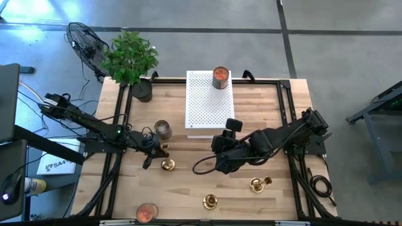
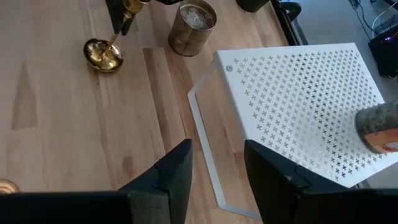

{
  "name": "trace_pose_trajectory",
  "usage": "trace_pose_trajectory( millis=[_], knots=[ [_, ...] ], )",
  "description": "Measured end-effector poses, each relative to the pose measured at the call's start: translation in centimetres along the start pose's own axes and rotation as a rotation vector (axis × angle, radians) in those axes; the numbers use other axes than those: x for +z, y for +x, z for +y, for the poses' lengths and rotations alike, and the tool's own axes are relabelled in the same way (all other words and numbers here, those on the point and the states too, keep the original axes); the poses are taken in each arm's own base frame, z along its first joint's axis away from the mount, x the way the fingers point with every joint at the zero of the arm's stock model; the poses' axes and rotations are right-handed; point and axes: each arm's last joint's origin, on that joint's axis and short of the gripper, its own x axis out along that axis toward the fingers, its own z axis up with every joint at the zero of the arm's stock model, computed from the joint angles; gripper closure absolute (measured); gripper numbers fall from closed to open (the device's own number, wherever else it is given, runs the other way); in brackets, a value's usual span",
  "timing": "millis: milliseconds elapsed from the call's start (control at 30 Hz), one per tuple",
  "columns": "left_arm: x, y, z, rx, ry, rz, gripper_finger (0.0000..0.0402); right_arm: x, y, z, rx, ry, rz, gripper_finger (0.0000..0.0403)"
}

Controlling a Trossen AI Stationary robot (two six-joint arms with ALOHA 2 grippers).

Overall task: Pick & Place candle stick holders
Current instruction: Put the top gold candle holder on the shelf

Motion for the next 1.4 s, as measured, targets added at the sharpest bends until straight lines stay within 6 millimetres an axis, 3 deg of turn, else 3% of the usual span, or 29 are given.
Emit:
trace_pose_trajectory(
  millis=[200,367,667,1000,1400],
  knots=[
    [0.1,0.0,-0.1,-0.011,-0.005,0.002,0.0392,-0.2,-0.3,0.4,0.004,-0.011,-0.007,0.0263],
    [1.4,0.1,-0.7,-0.012,0.006,0.012,0.0392,-0.4,-0.8,1.0,-0.006,-0.028,-0.027,0.0263],
    [6.2,-0.5,-2.8,0.026,0.087,0.037,0.0392,-1.2,-2.3,2.4,-0.035,-0.069,-0.086,0.0263],
    [11.9,-2.7,-4.9,0.132,0.193,0.015,0.0392,-2.4,-3.7,3.5,-0.083,-0.072,-0.133,0.0263],
    [19.9,-7.1,-7.0,0.461,0.493,-0.302,0.0392,-2.8,-4.2,3.6,-0.141,-0.064,-0.160,0.0263]
  ],
)
